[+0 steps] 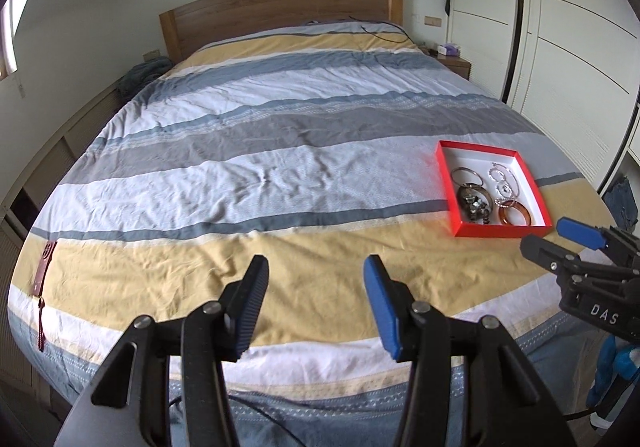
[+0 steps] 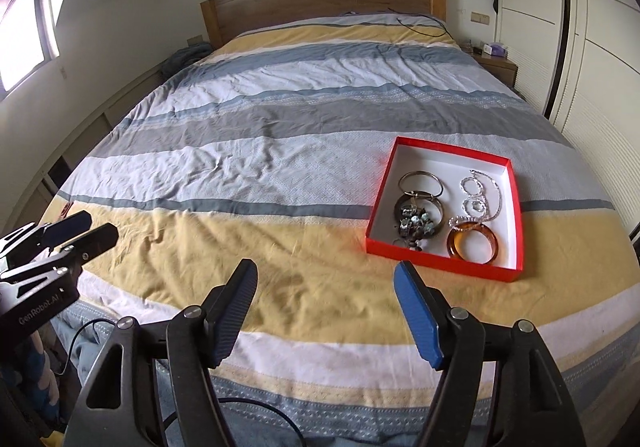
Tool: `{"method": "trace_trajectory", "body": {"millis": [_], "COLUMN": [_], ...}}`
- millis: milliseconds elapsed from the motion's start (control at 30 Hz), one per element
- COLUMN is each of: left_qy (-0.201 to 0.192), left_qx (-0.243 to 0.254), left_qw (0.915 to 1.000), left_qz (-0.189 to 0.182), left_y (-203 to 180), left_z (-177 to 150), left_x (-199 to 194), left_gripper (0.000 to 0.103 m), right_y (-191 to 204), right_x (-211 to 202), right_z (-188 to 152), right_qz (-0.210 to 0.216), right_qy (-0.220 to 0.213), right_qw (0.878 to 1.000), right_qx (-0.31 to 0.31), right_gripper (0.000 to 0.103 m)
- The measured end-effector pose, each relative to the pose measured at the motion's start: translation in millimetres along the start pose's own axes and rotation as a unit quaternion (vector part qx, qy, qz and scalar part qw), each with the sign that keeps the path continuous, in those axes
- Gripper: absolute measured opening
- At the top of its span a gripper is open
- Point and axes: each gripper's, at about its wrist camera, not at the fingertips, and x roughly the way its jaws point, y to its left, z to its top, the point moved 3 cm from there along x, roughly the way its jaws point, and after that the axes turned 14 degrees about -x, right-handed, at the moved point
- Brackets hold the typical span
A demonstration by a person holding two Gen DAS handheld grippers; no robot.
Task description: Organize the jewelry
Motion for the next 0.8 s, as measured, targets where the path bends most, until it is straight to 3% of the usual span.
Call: {"method": "trace_trajectory", "body": {"millis": [433,800], "left_qy": [-0.024,-0.047], "left_qx": [-0.029,-0.046], "left_qw": [0.9985,0.9970], "left_qz": [0.040,0.040], "left_y": [45.3,62.0], "left_z": [-25.9,-36.5], "left_x": [-36.1,-68.1], "left_gripper": [0.048,0.048], "right_y": [24.9,39.7], "right_x": [-21.3,-46.5], "right_z": [-27.7,-37.3], "right_qz": [0.001,0.001], "right_qy": [0.001,-0.017], "right_qw": [1.000,1.000], "right_qx": [-0.003,-0.016], "right_gripper": [0.075,0.079]}}
